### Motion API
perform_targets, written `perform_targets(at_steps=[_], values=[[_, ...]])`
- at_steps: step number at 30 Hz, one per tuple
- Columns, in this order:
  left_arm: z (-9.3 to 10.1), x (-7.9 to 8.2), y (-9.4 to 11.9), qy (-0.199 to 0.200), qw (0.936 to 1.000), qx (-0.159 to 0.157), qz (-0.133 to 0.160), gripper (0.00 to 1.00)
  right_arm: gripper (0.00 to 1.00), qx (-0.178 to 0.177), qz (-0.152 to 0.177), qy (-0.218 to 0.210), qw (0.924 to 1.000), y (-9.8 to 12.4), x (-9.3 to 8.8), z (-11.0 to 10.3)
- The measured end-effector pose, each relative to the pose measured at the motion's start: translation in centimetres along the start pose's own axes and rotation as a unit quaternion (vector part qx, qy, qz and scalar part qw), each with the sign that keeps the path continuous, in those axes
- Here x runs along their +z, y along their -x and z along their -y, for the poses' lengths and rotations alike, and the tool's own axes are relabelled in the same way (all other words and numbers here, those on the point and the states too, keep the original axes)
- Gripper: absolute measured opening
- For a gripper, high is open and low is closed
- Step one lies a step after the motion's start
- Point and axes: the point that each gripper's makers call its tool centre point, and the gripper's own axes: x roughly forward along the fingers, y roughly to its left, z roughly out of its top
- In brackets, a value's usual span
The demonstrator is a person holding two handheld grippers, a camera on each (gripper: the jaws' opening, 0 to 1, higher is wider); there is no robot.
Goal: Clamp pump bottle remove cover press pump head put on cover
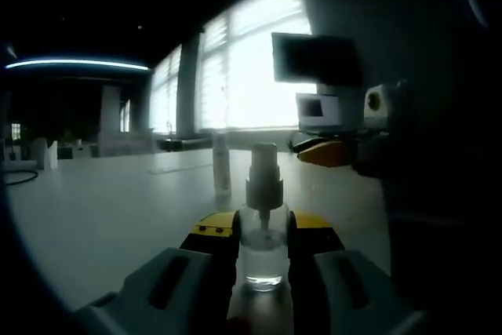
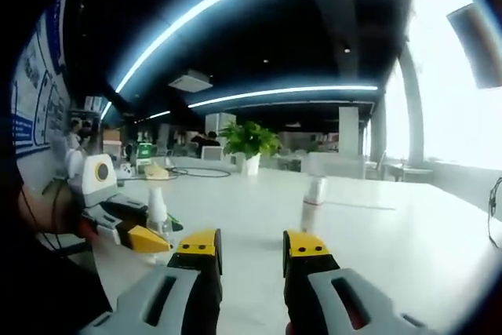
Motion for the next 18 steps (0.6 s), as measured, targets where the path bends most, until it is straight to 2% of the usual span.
perform_targets(at_steps=[11,18], values=[[-0.8,-0.1,-0.4,0.013,0.9997,0.011,-0.016,0.15,0.24,0.022,0.009,0.001,0.9997,-0.4,0.5,-1.4],[-0.3,-0.2,-0.6,0.013,0.9997,-0.004,-0.021,0.15,0.23,0.029,0.018,0.001,0.9994,-0.4,1.0,-1.7]])
